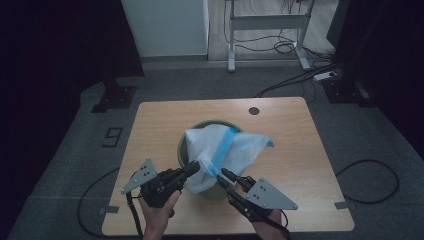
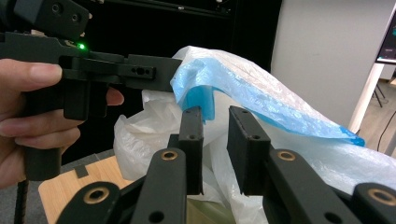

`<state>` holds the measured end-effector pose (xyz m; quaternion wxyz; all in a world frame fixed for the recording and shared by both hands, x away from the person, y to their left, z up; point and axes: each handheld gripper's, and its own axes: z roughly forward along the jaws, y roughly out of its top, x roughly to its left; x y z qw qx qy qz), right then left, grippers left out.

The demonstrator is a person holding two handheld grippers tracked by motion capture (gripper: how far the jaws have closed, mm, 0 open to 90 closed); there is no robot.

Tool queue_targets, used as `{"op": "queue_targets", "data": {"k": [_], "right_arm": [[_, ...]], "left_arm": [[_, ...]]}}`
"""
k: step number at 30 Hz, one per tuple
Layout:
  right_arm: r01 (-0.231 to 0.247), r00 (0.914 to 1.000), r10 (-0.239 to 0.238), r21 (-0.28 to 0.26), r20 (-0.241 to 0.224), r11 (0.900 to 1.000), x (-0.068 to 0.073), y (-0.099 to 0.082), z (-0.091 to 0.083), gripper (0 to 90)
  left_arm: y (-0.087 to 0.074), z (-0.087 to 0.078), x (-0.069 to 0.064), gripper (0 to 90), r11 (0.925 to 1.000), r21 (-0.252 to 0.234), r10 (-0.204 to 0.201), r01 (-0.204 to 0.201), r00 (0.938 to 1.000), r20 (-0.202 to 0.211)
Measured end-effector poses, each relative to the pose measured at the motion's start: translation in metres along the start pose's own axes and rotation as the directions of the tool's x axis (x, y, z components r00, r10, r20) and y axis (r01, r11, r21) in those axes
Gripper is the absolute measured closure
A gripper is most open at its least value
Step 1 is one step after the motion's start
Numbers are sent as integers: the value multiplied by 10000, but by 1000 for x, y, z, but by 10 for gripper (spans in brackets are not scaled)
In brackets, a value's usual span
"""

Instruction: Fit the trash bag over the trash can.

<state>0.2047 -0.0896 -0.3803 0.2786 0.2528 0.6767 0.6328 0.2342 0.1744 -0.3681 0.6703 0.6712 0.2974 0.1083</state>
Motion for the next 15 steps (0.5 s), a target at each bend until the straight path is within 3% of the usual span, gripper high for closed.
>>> {"op": "queue_targets", "data": {"k": [6, 15], "right_arm": [[-223, 9997, 223, -11, -25, 9998, -3, 2, 3, 740], [-1024, 9933, 1027, 92, -536, 9947, -2, 1, 12, 737]], "left_arm": [[-1, 0, 0, 896, 10000, 26, 33, -33, 10000, 21], [-2, 2, -2, 896, 10000, -62, 27, -27, 10000, 26]]}}
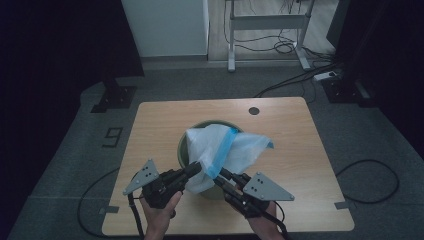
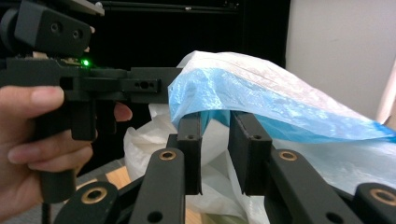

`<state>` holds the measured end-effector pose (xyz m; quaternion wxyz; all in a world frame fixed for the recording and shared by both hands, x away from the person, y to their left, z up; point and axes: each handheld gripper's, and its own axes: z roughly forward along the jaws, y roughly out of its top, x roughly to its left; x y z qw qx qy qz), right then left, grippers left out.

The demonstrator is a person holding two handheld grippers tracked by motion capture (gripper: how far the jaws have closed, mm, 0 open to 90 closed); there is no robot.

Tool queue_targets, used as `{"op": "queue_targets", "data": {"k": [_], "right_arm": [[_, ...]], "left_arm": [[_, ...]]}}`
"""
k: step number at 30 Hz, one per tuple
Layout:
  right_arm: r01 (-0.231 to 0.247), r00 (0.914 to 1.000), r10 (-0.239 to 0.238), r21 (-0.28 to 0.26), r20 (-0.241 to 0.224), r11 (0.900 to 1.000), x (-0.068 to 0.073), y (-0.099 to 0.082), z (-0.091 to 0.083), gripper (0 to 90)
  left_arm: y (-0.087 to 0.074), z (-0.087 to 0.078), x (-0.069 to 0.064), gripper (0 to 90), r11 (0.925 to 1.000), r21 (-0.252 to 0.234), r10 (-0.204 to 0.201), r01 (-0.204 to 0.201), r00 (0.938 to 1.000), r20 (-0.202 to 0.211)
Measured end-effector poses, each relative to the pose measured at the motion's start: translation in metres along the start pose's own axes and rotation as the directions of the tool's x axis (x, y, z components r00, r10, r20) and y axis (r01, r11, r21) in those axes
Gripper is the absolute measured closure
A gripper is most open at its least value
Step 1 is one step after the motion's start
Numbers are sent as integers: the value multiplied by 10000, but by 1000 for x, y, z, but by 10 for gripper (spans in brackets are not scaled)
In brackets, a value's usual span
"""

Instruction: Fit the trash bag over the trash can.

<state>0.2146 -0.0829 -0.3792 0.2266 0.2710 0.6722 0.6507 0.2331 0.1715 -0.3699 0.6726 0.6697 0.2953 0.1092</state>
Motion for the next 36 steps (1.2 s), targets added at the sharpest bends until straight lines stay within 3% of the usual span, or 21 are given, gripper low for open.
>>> {"op": "queue_targets", "data": {"k": [5, 20, 28, 36], "right_arm": [[-156, 9999, 155, -90, -45, 9998, 0, 1, 3, 885], [278, 9992, -277, -18, 291, 9996, -7, 2, -3, 894], [328, 9980, -334, 111, 535, 9994, -14, 7, -4, 893], [465, 9972, -472, 129, 587, 9988, -15, 11, -6, 893]], "left_arm": [[-1, 1, -1, 896, 10000, -1, 21, -21, 10000, 12], [4, -11, 5, 894, 9988, -485, -96, 102, 9999, 133], [7, -13, 2, 871, 9973, -475, 582, -561, 9973, 440], [10, -15, -1, 896, 9943, -338, 1016, -1014, 9948, 37]]}}
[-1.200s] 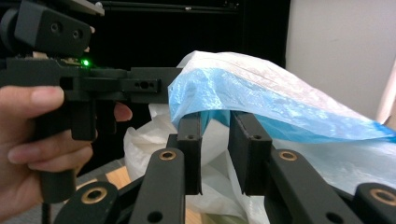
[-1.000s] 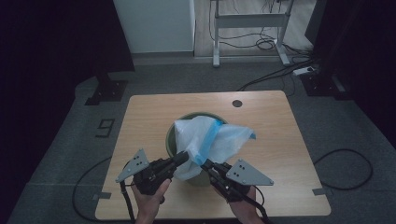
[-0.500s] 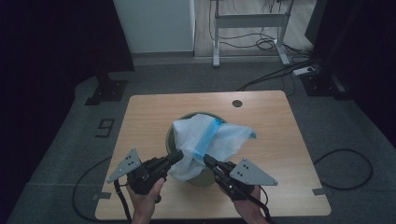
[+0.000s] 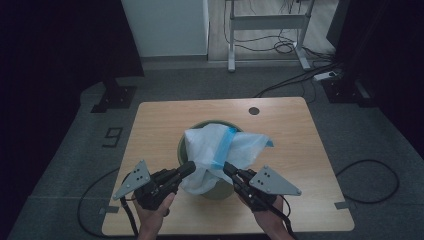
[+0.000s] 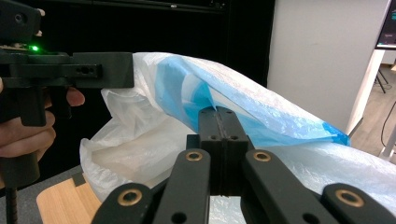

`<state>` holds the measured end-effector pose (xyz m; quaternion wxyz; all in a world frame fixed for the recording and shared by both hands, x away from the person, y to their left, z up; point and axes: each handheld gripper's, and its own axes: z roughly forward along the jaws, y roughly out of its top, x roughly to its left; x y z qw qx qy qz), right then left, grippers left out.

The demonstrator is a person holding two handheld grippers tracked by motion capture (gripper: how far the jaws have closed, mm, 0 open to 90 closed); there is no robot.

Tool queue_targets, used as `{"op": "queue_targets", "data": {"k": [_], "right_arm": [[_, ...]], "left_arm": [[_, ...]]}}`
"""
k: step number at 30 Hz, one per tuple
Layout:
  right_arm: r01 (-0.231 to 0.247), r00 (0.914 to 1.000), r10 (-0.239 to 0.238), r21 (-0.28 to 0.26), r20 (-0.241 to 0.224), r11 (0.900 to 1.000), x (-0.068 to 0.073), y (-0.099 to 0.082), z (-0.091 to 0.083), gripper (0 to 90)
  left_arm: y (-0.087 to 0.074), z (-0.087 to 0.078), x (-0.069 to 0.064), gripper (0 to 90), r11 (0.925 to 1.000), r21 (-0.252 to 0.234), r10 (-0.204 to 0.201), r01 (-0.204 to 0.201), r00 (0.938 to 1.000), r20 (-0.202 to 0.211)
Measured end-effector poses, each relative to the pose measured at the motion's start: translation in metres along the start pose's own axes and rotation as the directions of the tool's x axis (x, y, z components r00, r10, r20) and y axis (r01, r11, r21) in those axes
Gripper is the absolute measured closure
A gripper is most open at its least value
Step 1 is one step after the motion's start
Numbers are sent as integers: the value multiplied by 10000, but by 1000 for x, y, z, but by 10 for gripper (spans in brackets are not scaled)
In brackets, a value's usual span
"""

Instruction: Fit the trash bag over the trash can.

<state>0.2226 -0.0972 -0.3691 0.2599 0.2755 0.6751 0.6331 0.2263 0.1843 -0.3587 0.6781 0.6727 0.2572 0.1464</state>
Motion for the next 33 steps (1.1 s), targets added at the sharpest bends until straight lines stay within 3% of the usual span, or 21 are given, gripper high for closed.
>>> {"op": "queue_targets", "data": {"k": [9, 13, 20, 22, 26, 28, 33], "right_arm": [[209, 9997, -211, 159, 104, 9997, 0, 4, 1, 893], [209, 9997, -213, 238, 142, 9995, -1, 4, 2, 892], [333, 9991, -340, 294, 248, 9990, 0, 5, 2, 892], [421, 9987, -430, 312, 285, 9986, 2, 5, 2, 892], [506, 9983, -516, 399, 255, 9979, 3, 7, 3, 892], [520, 9983, -531, 426, 245, 9977, 3, 7, 4, 892], [577, 9981, -588, 541, 181, 9969, 5, 9, 6, 892]], "left_arm": [[8, 1, -4, 894, 9969, 300, 734, -723, 9966, -382], [11, 0, -8, 880, 9924, 464, 1170, -1141, 9909, -662], [17, -3, -8, 877, 9901, 659, 1295, -1237, 9872, -929], [19, -3, -8, 847, 9896, 739, 1299, -1232, 9871, -935], [24, 1, -6, 651, 9853, 1080, 1438, -1321, 9836, -1092], [26, 4, -6, 604, 9826, 1245, 1517, -1376, 9820, -1124], [34, 13, -4, 640, 9714, 1702, 1835, -1655, 9783, -959]]}}
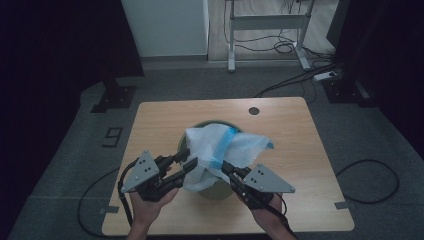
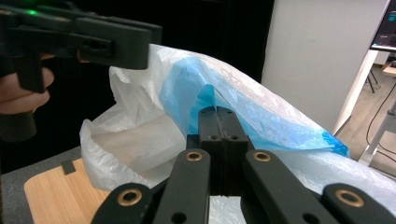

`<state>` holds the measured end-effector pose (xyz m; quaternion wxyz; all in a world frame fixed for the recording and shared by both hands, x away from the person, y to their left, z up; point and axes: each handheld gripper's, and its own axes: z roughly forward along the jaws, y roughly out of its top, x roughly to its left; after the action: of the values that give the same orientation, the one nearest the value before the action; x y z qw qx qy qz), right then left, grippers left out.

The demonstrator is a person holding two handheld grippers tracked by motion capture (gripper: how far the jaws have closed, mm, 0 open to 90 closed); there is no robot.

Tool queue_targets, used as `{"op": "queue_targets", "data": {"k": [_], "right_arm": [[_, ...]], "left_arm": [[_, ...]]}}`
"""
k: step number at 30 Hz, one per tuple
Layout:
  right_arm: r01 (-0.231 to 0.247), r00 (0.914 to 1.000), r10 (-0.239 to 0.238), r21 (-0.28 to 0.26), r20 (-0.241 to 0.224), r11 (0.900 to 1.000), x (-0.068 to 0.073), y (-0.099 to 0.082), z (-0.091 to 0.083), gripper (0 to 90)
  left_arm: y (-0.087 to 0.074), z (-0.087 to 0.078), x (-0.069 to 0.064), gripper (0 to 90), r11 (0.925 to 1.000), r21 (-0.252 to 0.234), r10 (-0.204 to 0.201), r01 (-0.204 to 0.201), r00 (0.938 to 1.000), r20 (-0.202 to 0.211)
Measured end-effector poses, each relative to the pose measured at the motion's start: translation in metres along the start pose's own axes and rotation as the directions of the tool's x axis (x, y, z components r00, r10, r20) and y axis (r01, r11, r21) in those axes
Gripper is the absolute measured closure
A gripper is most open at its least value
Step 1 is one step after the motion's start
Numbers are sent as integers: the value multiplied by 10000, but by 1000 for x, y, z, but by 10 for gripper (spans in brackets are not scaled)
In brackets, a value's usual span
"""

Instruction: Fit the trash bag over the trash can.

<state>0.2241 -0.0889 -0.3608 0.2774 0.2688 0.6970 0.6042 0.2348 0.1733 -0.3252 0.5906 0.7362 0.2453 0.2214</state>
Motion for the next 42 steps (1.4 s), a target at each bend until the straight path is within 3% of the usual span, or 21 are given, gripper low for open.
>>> {"op": "queue_targets", "data": {"k": [4, 6, 10, 14, 22, 28, 35, 36, 38, 40, 42], "right_arm": [[24, 10000, -24, 76, 9, 10000, 0, 0, 1, 892], [-6, 10000, 6, 95, 26, 10000, -1, 1, 1, 892], [-133, 9999, 132, 145, 67, 9998, -4, 1, 1, 892], [-198, 9998, 198, 130, 27, 9997, -5, 2, 0, 892], [-184, 9998, 185, 140, -55, 9997, -5, 4, 1, 892], [-222, 9997, 224, 191, -88, 9996, -5, 3, 2, 892], [-242, 9997, 243, 289, -36, 9993, -7, 1, 1, 892], [-240, 9997, 241, 300, -36, 9993, -8, 1, 1, 892], [-224, 9997, 226, 300, -54, 9993, -8, 1, 0, 892], [-204, 9998, 207, 296, -84, 9994, -7, 2, 0, 892], [-160, 9998, 164, 290, -123, 9995, -6, 3, 1, 892]], "left_arm": [[7, 5, -1, 836, 9969, 590, 504, -520, 9983, 289], [8, 5, -2, 895, 9960, 578, 664, -676, 9975, 231], [8, 2, -1, 898, 9988, -137, 479, -476, 9987, 190], [5, -1, 2, 898, 9978, -638, 228, -203, 9989, 401], [3, -6, 9, 893, 9944, -1061, 19, 35, 9987, 502], [3, -10, 8, 898, 9936, -1123, 140, -129, 9999, 86], [3, -14, 10, 897, 9924, -1226, 85, -89, 10000, -41], [3, -14, 10, 894, 9922, -1234, 164, -166, 9999, -21], [5, -13, 8, 768, 9915, -1238, 425, -409, 9990, 99], [9, -10, 6, 626, 9920, -1049, 696, -698, 9976, -59], [12, -6, 6, 533, 9932, -825, 837, -826, 9964, 99]]}}
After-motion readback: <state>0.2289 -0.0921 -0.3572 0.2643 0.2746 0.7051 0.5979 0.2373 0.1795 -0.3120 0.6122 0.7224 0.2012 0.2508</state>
